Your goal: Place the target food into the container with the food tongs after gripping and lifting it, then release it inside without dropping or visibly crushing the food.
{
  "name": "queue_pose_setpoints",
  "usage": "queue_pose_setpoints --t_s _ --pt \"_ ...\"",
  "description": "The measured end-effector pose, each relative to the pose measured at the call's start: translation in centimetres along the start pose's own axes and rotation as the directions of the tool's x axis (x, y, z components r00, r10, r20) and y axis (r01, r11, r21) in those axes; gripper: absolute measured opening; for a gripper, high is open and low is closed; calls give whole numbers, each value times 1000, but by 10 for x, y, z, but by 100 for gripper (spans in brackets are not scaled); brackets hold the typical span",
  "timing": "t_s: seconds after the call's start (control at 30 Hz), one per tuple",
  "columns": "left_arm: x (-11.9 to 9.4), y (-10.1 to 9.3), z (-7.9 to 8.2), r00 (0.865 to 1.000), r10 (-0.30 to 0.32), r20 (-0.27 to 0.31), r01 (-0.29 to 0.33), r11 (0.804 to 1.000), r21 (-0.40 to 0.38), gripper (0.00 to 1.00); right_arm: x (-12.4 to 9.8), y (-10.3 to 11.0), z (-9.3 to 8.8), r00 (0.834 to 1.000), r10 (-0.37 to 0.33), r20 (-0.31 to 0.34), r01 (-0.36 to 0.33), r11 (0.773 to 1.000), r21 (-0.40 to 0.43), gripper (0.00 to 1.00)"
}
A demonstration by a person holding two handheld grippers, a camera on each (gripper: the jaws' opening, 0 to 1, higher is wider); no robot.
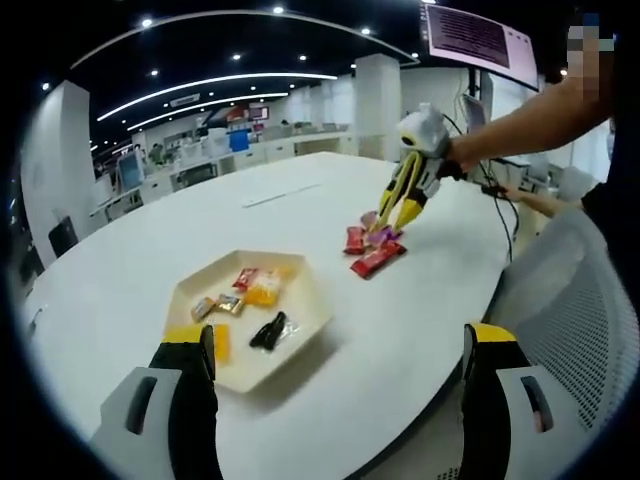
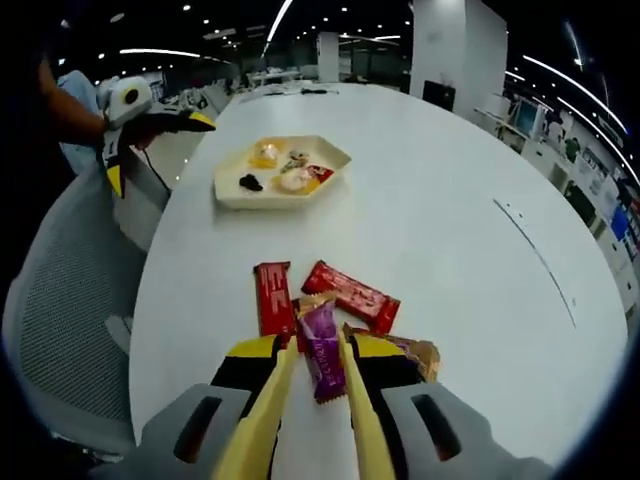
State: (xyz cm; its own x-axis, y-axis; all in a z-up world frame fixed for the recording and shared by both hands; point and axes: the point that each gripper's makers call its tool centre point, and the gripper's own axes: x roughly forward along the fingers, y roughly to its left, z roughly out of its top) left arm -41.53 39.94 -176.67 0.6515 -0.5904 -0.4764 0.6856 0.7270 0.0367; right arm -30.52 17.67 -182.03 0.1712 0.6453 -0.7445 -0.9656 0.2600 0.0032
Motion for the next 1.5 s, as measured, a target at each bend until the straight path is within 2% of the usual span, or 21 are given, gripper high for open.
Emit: queue_pose_setpoints --t_s 0.1,0.27,0.37,0.57,0.6,0.67,0.83,1.2,1.5 --pt "0 -1 0 1000 -2 -1 2 1000 0 99 3 -2 -2 1000 0 -11 0 1000 -1 26" --pt "1 -1 -1 1000 -4 -5 4 1000 3 99 6 -2 -18 996 -9 -84 6 999 -38 26" --pt "0 0 0 1000 -1 -2 1 1000 0 99 8 6 -20 996 -2 -90 -3 999 -53 25" --pt "1 -2 0 1000 -5 -4 5 1000 3 99 6 2 -17 995 -37 -95 33 999 -39 22" --pt "1 -2 0 1000 -5 -3 5 1000 3 99 6 0 -16 994 -56 -99 52 998 -44 21" --pt "1 -1 0 1000 -3 -4 3 1000 4 99 5 1 -11 996 -43 -74 43 999 -6 21" --pt "1 -1 0 1000 -6 -2 6 1000 3 99 -2 -2 -2 997 -51 -63 53 998 28 21" --pt "0 -2 2 1000 -8 7 8 1000 4 99 -8 -4 8 996 -57 -64 59 998 29 22" --pt "0 -2 3 1000 -14 16 14 1000 2 99 -24 -14 31 996 -72 -55 74 996 40 22"
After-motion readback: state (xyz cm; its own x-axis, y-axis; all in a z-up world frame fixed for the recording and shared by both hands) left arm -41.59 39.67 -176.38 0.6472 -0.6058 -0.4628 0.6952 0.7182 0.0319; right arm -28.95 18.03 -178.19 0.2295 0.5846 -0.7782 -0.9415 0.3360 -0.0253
